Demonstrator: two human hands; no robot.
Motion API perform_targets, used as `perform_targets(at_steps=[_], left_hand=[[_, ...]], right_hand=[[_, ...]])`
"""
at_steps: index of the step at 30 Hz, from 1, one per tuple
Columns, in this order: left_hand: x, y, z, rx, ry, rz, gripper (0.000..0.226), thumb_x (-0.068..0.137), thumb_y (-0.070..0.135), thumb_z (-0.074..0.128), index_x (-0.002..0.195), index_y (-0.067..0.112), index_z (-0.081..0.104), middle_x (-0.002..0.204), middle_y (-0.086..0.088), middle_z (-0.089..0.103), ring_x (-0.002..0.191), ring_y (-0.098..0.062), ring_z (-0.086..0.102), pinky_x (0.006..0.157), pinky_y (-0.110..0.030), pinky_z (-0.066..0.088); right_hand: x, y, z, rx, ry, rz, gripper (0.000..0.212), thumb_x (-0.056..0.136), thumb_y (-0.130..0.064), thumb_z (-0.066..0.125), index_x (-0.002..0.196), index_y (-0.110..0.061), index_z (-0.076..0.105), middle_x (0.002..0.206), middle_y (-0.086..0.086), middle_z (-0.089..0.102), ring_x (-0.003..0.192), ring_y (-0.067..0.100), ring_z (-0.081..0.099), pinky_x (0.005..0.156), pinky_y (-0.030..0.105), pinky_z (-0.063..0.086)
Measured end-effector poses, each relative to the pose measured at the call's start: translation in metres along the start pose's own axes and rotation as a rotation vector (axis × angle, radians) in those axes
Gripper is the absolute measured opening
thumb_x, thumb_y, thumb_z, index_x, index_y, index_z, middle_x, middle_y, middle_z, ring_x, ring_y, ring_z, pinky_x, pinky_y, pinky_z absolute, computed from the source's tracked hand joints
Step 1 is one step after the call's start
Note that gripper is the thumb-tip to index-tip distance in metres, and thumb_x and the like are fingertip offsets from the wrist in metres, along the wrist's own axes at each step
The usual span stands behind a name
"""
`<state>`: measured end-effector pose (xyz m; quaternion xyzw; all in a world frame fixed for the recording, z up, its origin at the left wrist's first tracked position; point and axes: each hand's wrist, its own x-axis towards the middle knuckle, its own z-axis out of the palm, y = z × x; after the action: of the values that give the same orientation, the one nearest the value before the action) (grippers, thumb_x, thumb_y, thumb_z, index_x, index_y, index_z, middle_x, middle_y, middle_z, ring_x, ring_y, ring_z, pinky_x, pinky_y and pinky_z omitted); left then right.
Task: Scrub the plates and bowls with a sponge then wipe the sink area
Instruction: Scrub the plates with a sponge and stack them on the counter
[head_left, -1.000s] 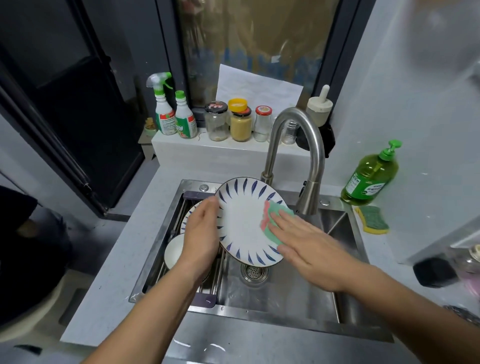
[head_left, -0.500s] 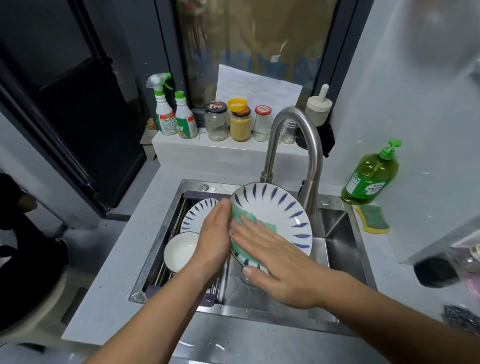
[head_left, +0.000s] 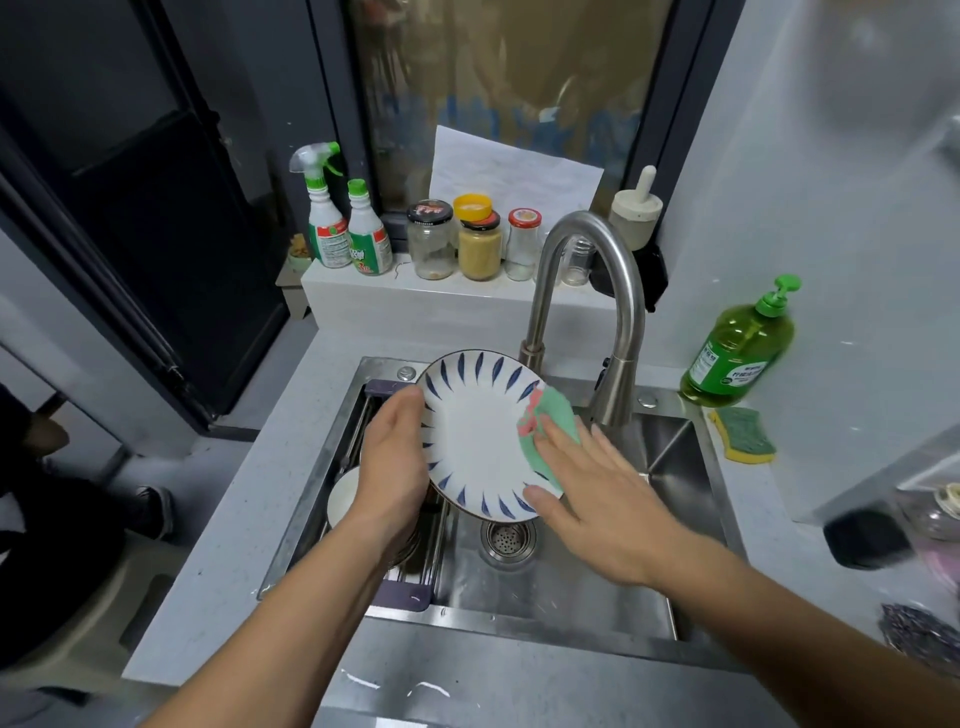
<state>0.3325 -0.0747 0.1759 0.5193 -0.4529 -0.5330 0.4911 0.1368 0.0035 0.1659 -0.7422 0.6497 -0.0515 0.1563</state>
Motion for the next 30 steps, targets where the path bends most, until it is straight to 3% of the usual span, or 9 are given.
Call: perform_targets(at_steps=[3, 6, 9, 13, 19, 21, 26, 28, 30], left_hand=[[0.003, -0.003, 0.006, -0.010, 0.061, -0.042, 0.032, 0.107, 0.022, 0.038, 0.095, -0.002, 0.056, 0.089, -0.003, 0.058, 0.082, -0.014, 0.051, 0.077, -0.035, 0.043], [0.004, -0.008, 0.014, 0.016, 0.050, -0.124, 0.029, 0.103, 0.025, 0.036, 0.096, 0.008, 0.058, 0.094, -0.009, 0.061, 0.084, -0.019, 0.054, 0.077, -0.037, 0.044], [0.002, -0.005, 0.024, -0.001, -0.033, -0.214, 0.034, 0.100, 0.027, 0.035, 0.107, 0.011, 0.064, 0.104, -0.017, 0.070, 0.085, -0.031, 0.068, 0.069, -0.037, 0.053], [0.001, 0.004, 0.033, -0.041, -0.124, -0.400, 0.031, 0.105, 0.020, 0.033, 0.115, 0.015, 0.061, 0.094, -0.012, 0.074, 0.061, -0.018, 0.071, 0.045, -0.029, 0.054], [0.005, 0.018, 0.031, -0.112, -0.214, -0.723, 0.031, 0.107, 0.021, 0.035, 0.104, 0.000, 0.058, 0.074, -0.019, 0.073, 0.062, -0.031, 0.073, 0.047, -0.045, 0.061], [0.008, 0.018, 0.029, -0.098, -0.247, -0.754, 0.030, 0.107, 0.030, 0.041, 0.105, 0.004, 0.057, 0.085, -0.020, 0.071, 0.072, -0.034, 0.072, 0.055, -0.048, 0.063], [0.015, -0.001, 0.014, 0.432, -0.479, -0.491, 0.085, 0.080, 0.095, 0.031, 0.136, 0.036, 0.054, 0.141, -0.006, 0.055, 0.130, -0.029, 0.054, 0.108, -0.054, 0.045], [0.015, -0.008, 0.007, 0.430, -0.542, -0.286, 0.082, 0.074, 0.093, 0.051, 0.134, 0.037, 0.056, 0.139, 0.003, 0.060, 0.129, -0.019, 0.056, 0.105, -0.040, 0.045], [0.014, -0.016, 0.000, 0.323, -0.557, -0.171, 0.067, 0.073, 0.062, 0.083, 0.126, 0.028, 0.060, 0.121, 0.004, 0.071, 0.112, -0.017, 0.068, 0.091, -0.032, 0.056]], right_hand=[[-0.010, -0.015, 0.014, 0.230, 0.085, -0.071, 0.074, 0.091, -0.068, 0.019, 0.157, -0.035, 0.020, 0.161, -0.023, 0.009, 0.151, 0.003, -0.017, 0.126, 0.034, -0.004], [-0.013, -0.029, 0.025, 0.418, 0.197, -0.138, 0.056, 0.089, -0.059, 0.045, 0.142, -0.043, 0.046, 0.148, -0.028, 0.039, 0.145, -0.011, 0.017, 0.125, 0.027, 0.002], [-0.007, -0.029, 0.023, 0.637, 0.325, -0.040, 0.040, 0.083, -0.046, 0.065, 0.120, -0.031, 0.068, 0.120, -0.016, 0.066, 0.120, 0.002, 0.056, 0.111, 0.038, 0.039], [-0.005, -0.024, 0.009, 0.745, 0.323, 0.027, 0.031, 0.082, -0.028, 0.073, 0.112, -0.024, 0.073, 0.109, -0.012, 0.072, 0.106, 0.007, 0.066, 0.098, 0.036, 0.051], [-0.004, -0.020, -0.007, 0.750, 0.407, 0.081, 0.026, 0.084, -0.019, 0.078, 0.105, -0.034, 0.075, 0.097, -0.018, 0.075, 0.088, 0.007, 0.069, 0.082, 0.033, 0.055], [-0.002, -0.019, -0.011, 0.828, 0.418, 0.100, 0.027, 0.084, -0.012, 0.079, 0.102, -0.032, 0.077, 0.096, -0.016, 0.076, 0.089, 0.005, 0.069, 0.081, 0.025, 0.054], [-0.002, -0.010, -0.027, 1.055, 0.459, 0.178, 0.031, 0.081, -0.002, 0.078, 0.099, -0.028, 0.077, 0.100, -0.012, 0.077, 0.091, 0.005, 0.071, 0.080, 0.020, 0.055], [-0.001, -0.003, -0.034, 1.173, 0.450, 0.226, 0.030, 0.082, -0.003, 0.077, 0.101, -0.026, 0.077, 0.104, -0.008, 0.077, 0.097, 0.014, 0.073, 0.081, 0.029, 0.059], [0.000, 0.001, -0.038, 1.285, 0.423, 0.258, 0.028, 0.083, -0.003, 0.075, 0.106, -0.020, 0.077, 0.109, -0.004, 0.077, 0.100, 0.019, 0.073, 0.087, 0.036, 0.059]])
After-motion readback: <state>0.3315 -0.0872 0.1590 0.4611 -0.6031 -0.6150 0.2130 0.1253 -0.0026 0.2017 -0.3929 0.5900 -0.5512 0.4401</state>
